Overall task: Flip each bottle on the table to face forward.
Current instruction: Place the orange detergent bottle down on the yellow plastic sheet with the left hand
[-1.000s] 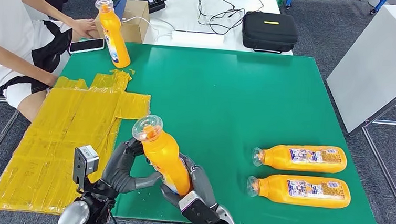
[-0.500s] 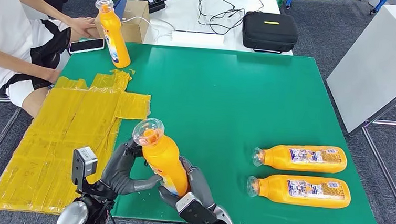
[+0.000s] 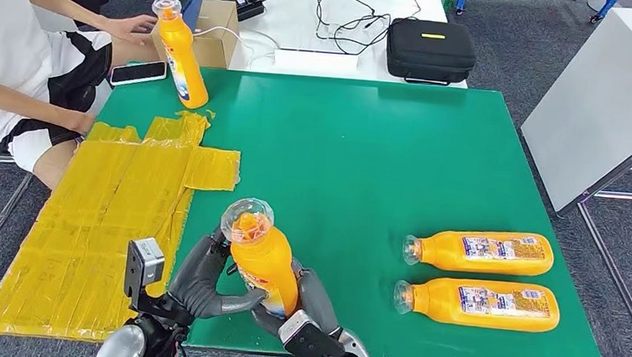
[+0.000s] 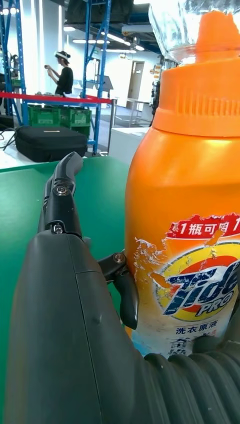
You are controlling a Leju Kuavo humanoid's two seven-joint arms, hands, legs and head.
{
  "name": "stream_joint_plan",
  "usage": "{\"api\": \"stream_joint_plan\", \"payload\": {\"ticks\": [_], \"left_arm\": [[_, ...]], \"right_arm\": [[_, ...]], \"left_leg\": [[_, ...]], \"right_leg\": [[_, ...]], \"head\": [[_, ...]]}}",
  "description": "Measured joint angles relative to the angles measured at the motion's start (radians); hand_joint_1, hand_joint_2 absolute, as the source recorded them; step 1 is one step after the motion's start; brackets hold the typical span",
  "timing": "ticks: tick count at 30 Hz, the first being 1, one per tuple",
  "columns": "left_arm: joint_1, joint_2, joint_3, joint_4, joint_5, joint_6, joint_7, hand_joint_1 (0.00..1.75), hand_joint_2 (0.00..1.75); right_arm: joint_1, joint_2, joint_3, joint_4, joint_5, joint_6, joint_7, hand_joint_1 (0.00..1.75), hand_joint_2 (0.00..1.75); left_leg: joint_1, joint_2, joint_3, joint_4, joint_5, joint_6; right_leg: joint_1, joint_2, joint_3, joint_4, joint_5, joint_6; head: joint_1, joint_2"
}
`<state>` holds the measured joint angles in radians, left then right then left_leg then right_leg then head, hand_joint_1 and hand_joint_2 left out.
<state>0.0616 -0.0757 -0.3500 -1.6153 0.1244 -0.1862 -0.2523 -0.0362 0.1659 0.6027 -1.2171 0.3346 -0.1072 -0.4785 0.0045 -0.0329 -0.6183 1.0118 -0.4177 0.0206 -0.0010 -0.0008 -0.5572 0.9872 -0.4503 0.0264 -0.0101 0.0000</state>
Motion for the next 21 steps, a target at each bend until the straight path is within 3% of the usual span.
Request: {"api": "stream_joint_plan", "payload": {"ticks": [21], "left_arm": [[0.0, 0.002, -0.02, 0.021, 0.054, -0.022, 0.024, 0.0, 1.75]], "right_arm": [[-0.001, 0.0, 0.0, 0.023, -0.002, 0.005, -0.005, 1.75, 1.75]], "left_leg": [[0.0, 0.0, 0.0, 0.0, 0.0, 0.0]], "right_leg": [[0.0, 0.0, 0.0, 0.0, 0.0, 0.0]], "head": [[0.0, 0.0]]}}
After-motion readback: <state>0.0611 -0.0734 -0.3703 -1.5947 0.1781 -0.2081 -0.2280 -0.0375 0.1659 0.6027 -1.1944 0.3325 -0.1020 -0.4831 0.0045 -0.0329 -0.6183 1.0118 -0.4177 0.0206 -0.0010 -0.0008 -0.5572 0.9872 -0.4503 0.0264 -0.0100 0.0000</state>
